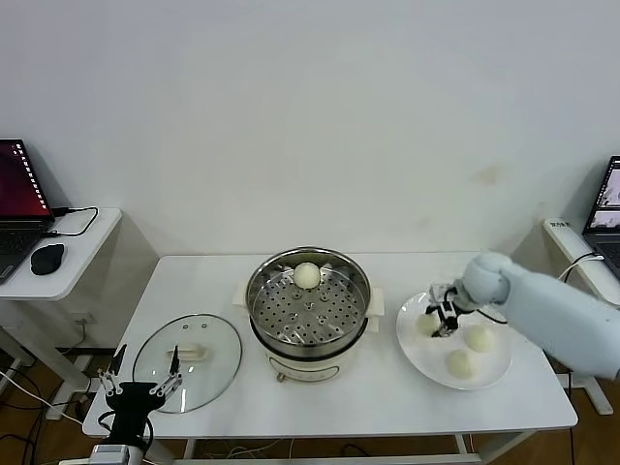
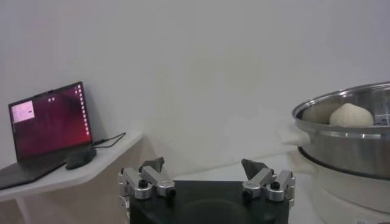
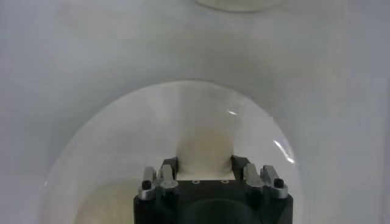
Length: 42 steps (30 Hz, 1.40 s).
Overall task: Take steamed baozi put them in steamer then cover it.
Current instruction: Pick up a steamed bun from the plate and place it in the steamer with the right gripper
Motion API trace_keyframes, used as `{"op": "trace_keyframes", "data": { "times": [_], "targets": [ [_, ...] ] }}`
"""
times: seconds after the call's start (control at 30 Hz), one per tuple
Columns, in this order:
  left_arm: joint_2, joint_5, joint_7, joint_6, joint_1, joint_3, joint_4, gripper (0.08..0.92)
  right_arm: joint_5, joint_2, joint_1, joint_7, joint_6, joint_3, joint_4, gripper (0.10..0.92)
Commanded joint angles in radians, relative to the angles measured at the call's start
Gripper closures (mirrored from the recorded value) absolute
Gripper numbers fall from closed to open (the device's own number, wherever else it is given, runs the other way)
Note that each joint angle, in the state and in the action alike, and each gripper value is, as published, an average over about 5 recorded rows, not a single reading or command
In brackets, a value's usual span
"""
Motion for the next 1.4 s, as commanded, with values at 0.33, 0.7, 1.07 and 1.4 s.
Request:
{"op": "trace_keyframes", "data": {
  "times": [0.33,0.7,1.07,1.4],
  "targets": [
    [0.021,-0.008,0.001,0.001,-0.025,0.011,0.003,0.177,0.546,0.176,0.703,0.091,-0.223,-0.351,0.277,0.448],
    [0.016,-0.01,-0.002,-0.001,-0.02,-0.006,-0.003,0.177,0.658,0.48,0.525,0.232,-0.354,-0.364,0.166,0.448],
    [-0.006,-0.011,-0.006,-0.004,-0.013,-0.023,-0.008,0.177,0.581,0.638,0.36,0.224,-0.368,-0.346,-0.031,0.448],
    [-0.01,-0.013,-0.007,-0.006,-0.016,-0.023,-0.005,0.177,0.509,0.719,0.279,0.236,-0.371,-0.34,-0.146,0.446]
  ]
}}
